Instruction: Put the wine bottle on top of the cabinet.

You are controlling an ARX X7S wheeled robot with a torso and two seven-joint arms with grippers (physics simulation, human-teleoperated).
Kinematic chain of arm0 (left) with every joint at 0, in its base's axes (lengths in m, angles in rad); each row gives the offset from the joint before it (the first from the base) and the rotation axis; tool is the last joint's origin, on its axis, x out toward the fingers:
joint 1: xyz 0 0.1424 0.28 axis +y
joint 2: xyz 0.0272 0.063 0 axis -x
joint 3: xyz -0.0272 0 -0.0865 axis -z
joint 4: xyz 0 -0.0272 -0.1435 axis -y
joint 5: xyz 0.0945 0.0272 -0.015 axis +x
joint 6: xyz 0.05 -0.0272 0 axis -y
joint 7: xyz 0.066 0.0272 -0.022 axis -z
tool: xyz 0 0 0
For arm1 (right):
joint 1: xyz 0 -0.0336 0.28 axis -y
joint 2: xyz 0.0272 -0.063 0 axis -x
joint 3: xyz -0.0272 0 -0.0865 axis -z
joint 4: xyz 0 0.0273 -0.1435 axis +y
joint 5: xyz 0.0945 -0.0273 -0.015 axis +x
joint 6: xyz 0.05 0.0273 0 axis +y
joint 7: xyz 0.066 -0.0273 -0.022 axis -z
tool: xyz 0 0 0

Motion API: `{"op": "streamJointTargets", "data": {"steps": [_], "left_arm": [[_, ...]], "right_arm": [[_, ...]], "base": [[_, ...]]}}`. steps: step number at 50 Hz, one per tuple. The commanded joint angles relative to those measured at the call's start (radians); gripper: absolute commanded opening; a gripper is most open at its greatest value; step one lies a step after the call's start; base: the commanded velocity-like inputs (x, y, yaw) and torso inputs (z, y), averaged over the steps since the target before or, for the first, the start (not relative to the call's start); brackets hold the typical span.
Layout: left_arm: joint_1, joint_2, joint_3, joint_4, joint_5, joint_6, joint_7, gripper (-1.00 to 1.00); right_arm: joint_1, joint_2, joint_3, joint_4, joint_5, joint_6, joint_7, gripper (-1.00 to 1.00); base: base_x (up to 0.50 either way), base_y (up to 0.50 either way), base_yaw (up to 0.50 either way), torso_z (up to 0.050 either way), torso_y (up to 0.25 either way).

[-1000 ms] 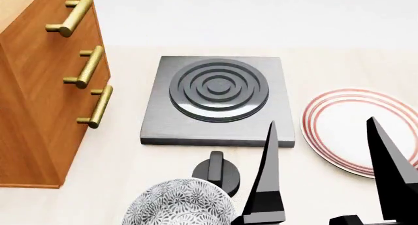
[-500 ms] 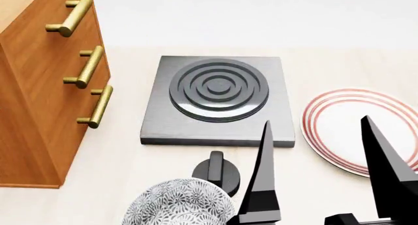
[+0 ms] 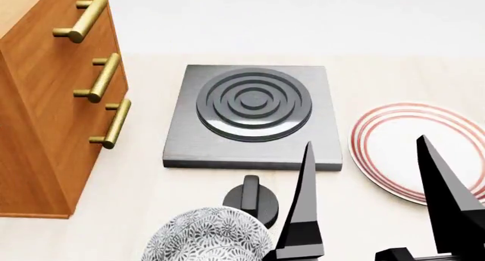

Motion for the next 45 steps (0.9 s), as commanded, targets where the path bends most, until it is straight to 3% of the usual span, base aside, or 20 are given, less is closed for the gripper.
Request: {"op": "streamJointTargets", "data": {"steps": [1, 19, 22, 45], "left_arm": [[-0.022, -0.002, -0.033, -0.015, -0.028, -0.090, -0.037, -1.00], [-0.034, 0.002, -0.019, -0.009, -0.050, -0.150, 0.006, -1.00], [-0.025, 0.007, -0.082, -0.007, -0.086, -0.158, -0.016, -1.00], [0.081, -0.020, -0.095, 0.052, -0.102, -0.187, -0.036, -1.00]], "right_arm": [[0.010, 0.005, -0.017, 0.000, -0.002, 0.002, 0.009, 1.00], [0.006, 0.011, -0.025, 0.014, 0.003, -0.018, 0.011, 1.00], [0.008, 0.013, -0.026, 0.012, 0.005, -0.018, 0.013, 1.00], [0.015, 0.019, -0.046, 0.016, 0.000, -0.020, 0.027, 1.00]], "base": [[0.00, 0.00, 0.00, 0.000, 0.000], [0.00, 0.00, 0.00, 0.000, 0.001], [0.00, 0.00, 0.00, 0.000, 0.000], [0.00, 0.00, 0.00, 0.000, 0.001]]}}
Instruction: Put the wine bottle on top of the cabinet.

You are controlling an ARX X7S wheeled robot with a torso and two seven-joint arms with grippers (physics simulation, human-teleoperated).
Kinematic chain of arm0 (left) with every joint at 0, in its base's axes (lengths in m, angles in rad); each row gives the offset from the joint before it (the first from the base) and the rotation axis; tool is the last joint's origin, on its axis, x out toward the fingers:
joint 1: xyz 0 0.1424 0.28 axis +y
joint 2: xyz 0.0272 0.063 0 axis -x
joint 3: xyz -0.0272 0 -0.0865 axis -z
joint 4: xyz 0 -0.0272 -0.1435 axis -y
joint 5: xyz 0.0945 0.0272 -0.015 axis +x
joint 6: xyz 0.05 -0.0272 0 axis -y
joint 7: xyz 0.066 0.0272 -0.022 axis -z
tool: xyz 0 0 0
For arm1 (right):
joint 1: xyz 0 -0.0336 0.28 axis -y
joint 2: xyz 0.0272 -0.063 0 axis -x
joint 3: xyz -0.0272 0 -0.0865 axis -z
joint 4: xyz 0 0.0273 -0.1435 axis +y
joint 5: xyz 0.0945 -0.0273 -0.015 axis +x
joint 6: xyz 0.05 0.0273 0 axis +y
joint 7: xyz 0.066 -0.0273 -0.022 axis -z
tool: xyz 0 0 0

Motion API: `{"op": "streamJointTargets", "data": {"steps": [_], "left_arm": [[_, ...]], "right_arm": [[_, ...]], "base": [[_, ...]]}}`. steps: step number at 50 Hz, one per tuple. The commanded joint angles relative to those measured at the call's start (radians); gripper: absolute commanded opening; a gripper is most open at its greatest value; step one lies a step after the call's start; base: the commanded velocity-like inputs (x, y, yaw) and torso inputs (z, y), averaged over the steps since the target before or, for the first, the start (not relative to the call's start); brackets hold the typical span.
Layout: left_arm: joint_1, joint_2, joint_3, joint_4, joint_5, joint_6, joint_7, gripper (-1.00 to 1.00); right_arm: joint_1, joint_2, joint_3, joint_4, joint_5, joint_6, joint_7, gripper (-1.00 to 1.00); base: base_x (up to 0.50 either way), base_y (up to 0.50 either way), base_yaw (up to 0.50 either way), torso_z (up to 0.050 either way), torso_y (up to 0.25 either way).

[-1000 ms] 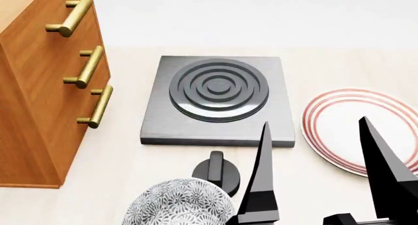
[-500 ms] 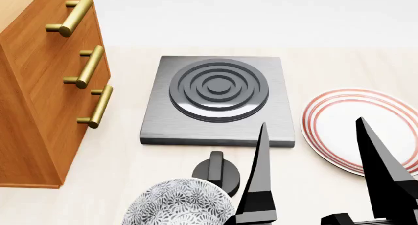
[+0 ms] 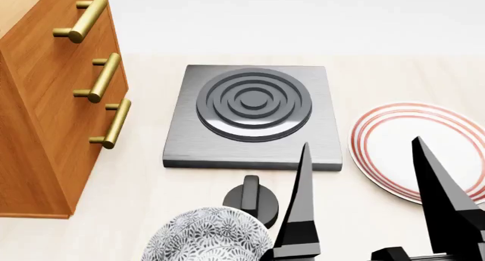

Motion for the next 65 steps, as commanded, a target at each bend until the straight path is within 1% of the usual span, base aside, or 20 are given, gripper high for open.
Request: {"op": "streamJointTargets", "data": {"steps": [1, 6, 9, 12, 22, 42, 55, 62, 65], "left_arm": [[0.055, -0.008, -0.029, 0.026, -0.019, 0.011, -0.030, -1.00], [0.081, -0.009, -0.040, 0.028, -0.025, 0.024, -0.036, -1.00], [0.122, -0.007, -0.087, 0.049, -0.051, 0.046, -0.051, -1.00], [0.144, -0.006, -0.110, 0.058, -0.062, 0.055, -0.062, -1.00], [0.215, 0.001, -0.161, 0.075, -0.088, 0.100, -0.085, -1.00], [0.295, 0.003, -0.186, 0.078, -0.104, 0.153, -0.090, -1.00], [0.318, 0.001, -0.186, 0.072, -0.103, 0.169, -0.093, -1.00], [0.310, 0.001, -0.173, 0.062, -0.095, 0.171, -0.090, -1.00], [0.302, 0.002, -0.141, 0.061, -0.081, 0.175, -0.071, -1.00]], "right_arm": [[0.004, 0.004, -0.011, 0.001, -0.003, 0.000, 0.007, 1.00], [0.004, 0.006, -0.014, 0.002, -0.004, -0.003, 0.007, 1.00], [0.006, 0.007, -0.019, 0.001, -0.004, 0.000, 0.010, 1.00], [0.007, 0.008, -0.021, 0.000, -0.004, 0.000, 0.012, 1.00], [0.015, 0.008, -0.036, 0.007, -0.012, 0.003, 0.013, 1.00], [0.015, 0.019, -0.041, 0.008, -0.010, -0.003, 0.023, 1.00], [0.014, 0.026, -0.039, 0.009, -0.004, -0.012, 0.027, 1.00], [0.016, 0.026, -0.047, 0.014, -0.008, -0.015, 0.026, 1.00], [0.019, 0.026, -0.049, 0.014, -0.007, -0.014, 0.028, 1.00]], "base": [[0.00, 0.00, 0.00, 0.000, 0.000], [0.00, 0.00, 0.00, 0.000, 0.002], [0.00, 0.00, 0.00, 0.000, 0.000], [0.00, 0.00, 0.00, 0.000, 0.000], [0.00, 0.00, 0.00, 0.000, 0.001], [0.00, 0.00, 0.00, 0.001, 0.001], [0.00, 0.00, 0.00, 0.000, 0.000], [0.00, 0.00, 0.00, 0.000, 0.000], [0.00, 0.00, 0.00, 0.000, 0.000]]}}
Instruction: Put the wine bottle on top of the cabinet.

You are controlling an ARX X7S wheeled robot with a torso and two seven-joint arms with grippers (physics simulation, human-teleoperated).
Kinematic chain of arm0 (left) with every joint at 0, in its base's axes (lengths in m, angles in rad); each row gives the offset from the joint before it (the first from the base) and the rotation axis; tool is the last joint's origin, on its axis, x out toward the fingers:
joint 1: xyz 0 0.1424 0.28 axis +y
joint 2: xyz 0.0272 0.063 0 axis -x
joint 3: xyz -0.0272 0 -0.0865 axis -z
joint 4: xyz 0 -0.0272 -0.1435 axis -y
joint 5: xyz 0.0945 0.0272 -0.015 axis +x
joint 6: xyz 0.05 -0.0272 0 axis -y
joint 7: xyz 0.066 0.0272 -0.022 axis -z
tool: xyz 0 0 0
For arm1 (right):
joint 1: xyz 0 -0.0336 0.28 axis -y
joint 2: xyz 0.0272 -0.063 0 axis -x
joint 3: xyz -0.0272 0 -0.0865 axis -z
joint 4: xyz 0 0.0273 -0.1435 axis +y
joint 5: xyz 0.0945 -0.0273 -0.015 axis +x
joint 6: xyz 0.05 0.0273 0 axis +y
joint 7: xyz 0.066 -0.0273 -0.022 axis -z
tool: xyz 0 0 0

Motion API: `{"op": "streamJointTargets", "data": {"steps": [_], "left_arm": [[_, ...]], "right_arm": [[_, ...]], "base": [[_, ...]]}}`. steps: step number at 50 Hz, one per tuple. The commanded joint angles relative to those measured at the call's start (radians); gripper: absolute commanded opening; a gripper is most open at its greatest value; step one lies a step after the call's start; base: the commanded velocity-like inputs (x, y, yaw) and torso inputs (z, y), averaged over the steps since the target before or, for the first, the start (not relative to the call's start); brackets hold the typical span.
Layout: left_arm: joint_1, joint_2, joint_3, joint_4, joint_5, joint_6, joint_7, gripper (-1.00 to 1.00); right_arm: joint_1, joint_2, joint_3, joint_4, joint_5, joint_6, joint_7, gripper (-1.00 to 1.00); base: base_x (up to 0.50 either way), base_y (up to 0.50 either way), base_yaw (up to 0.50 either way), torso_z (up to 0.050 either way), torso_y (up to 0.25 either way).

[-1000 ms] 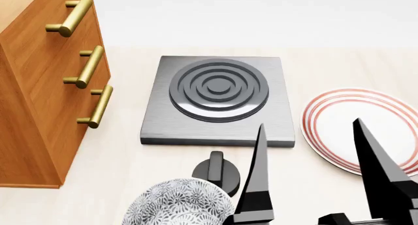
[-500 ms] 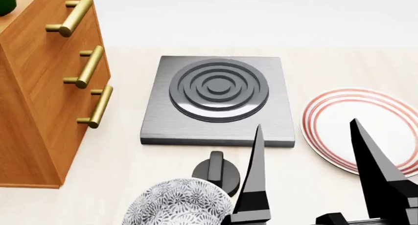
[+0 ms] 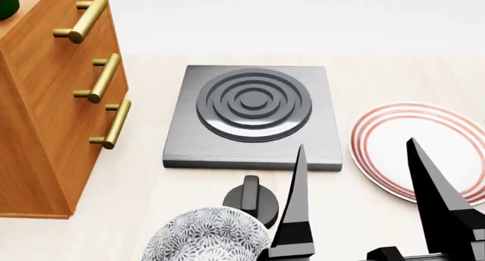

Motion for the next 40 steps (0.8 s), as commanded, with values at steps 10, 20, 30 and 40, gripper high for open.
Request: {"op": "streamJointTargets", "data": {"steps": [10, 20, 30, 40], "left_arm": [[0.000, 0.012, 0.065, -0.054, 0.014, 0.025, 0.018, -1.00], [0.008, 0.011, 0.059, -0.043, 0.007, 0.024, 0.015, -1.00], [0.016, 0.007, 0.056, -0.027, -0.002, 0.021, 0.020, -1.00], [0.023, 0.013, 0.010, -0.018, -0.044, 0.027, 0.027, 1.00]], "right_arm": [[0.010, 0.002, -0.016, 0.004, -0.001, -0.002, 0.004, 1.00], [0.007, 0.005, -0.019, 0.007, -0.003, -0.009, 0.006, 1.00], [0.012, 0.006, -0.027, 0.009, -0.003, -0.008, 0.008, 1.00], [0.014, 0.011, -0.028, 0.008, -0.001, -0.011, 0.011, 1.00]], "base": [[0.00, 0.00, 0.00, 0.000, 0.000], [0.00, 0.00, 0.00, 0.000, 0.000], [0.00, 0.00, 0.00, 0.000, 0.000], [0.00, 0.00, 0.00, 0.000, 0.000]]}}
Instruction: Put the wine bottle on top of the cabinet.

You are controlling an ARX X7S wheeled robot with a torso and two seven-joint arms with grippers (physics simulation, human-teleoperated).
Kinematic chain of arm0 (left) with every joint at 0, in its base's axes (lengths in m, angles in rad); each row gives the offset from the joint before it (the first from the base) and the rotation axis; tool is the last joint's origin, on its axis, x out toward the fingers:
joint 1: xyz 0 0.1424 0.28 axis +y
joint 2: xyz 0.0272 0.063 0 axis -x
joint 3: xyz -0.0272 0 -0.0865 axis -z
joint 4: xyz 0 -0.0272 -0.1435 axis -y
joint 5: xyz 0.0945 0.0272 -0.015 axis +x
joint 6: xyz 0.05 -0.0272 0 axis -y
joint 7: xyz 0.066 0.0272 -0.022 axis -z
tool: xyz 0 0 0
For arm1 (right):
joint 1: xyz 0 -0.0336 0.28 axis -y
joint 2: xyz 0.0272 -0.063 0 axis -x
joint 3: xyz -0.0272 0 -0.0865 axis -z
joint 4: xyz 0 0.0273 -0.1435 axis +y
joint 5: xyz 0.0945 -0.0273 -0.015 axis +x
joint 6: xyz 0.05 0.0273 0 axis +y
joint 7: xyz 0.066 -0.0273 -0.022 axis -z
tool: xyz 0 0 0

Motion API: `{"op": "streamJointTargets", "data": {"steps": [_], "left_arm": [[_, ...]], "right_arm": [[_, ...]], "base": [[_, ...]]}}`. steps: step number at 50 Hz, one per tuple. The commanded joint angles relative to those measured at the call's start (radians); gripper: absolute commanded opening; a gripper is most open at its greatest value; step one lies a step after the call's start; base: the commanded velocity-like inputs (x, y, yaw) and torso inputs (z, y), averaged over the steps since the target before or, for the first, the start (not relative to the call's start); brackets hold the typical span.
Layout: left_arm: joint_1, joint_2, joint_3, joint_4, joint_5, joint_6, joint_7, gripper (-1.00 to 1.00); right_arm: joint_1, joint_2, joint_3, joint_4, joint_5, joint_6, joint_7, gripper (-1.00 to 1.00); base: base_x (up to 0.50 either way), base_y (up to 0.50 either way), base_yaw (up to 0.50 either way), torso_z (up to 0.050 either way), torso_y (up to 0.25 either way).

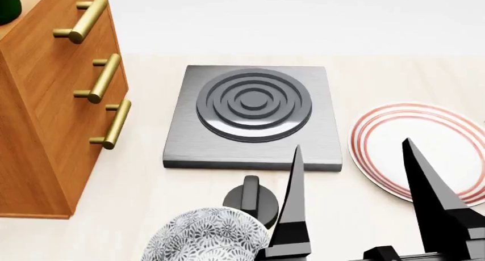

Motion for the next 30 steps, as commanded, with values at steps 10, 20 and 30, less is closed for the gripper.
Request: {"op": "streamJointTargets", "data": {"steps": [10, 20, 30], "left_arm": [[0.028, -0.005, -0.035, 0.028, -0.055, 0.001, 0.002, 1.00], [0.031, -0.012, -0.026, 0.039, -0.037, 0.017, -0.017, 1.00], [0.061, -0.031, -0.026, 0.095, -0.035, 0.011, -0.032, 1.00]], "right_arm": [[0.002, 0.010, -0.003, -0.006, 0.006, -0.004, 0.010, 1.00], [0.003, 0.011, -0.009, -0.001, 0.005, -0.009, 0.010, 1.00], [0.007, 0.012, -0.016, 0.000, 0.003, -0.010, 0.011, 1.00]], "base": [[0.00, 0.00, 0.00, 0.000, 0.000], [0.00, 0.00, 0.00, 0.000, 0.000], [0.00, 0.00, 0.00, 0.000, 0.000]]}}
